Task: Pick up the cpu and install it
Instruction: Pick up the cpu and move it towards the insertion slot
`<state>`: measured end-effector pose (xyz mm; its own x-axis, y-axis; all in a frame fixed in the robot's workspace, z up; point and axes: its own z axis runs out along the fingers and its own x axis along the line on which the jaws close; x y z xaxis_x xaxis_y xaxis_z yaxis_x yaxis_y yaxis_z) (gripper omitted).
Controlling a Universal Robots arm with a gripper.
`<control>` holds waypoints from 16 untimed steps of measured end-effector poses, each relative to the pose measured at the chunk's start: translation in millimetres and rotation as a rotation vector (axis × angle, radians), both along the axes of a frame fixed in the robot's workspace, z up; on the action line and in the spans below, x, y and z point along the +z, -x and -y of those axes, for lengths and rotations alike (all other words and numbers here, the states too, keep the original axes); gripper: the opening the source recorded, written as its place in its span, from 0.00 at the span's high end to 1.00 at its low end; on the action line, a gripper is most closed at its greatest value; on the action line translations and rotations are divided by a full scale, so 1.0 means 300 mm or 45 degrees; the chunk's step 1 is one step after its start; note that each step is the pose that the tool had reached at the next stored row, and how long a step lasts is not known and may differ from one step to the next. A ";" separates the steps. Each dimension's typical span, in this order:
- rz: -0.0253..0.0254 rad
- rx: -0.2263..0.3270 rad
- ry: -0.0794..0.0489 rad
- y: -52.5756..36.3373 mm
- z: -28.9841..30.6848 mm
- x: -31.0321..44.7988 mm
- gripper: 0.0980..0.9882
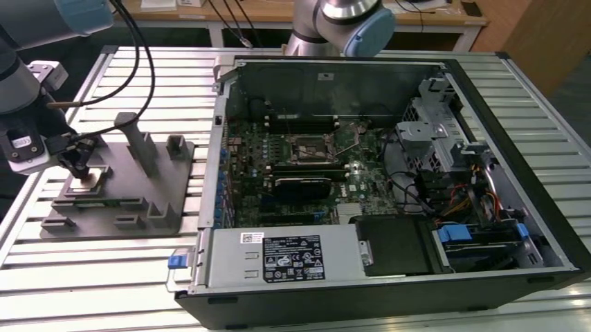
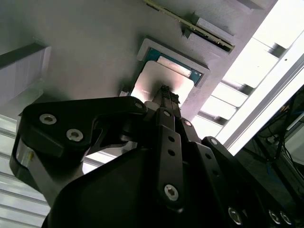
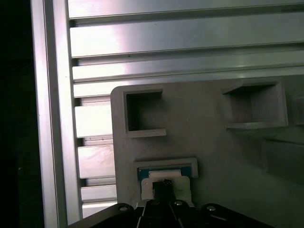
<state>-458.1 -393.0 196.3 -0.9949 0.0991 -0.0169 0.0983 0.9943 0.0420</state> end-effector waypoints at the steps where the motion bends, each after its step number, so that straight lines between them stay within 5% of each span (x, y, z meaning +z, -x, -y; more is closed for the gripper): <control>1: 0.0000 0.000 0.000 0.000 0.000 0.000 0.99; 3: 0.0000 0.000 0.000 0.000 0.000 0.000 0.98; 9: 0.0000 0.000 0.000 0.000 0.000 0.000 0.65; 12: 0.0000 0.000 0.000 0.000 0.000 0.000 0.59; 16: 0.0000 0.000 0.000 0.000 0.000 0.000 0.38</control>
<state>-458.1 -393.0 196.3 -0.9949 0.0991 -0.0170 0.0983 0.9943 0.0419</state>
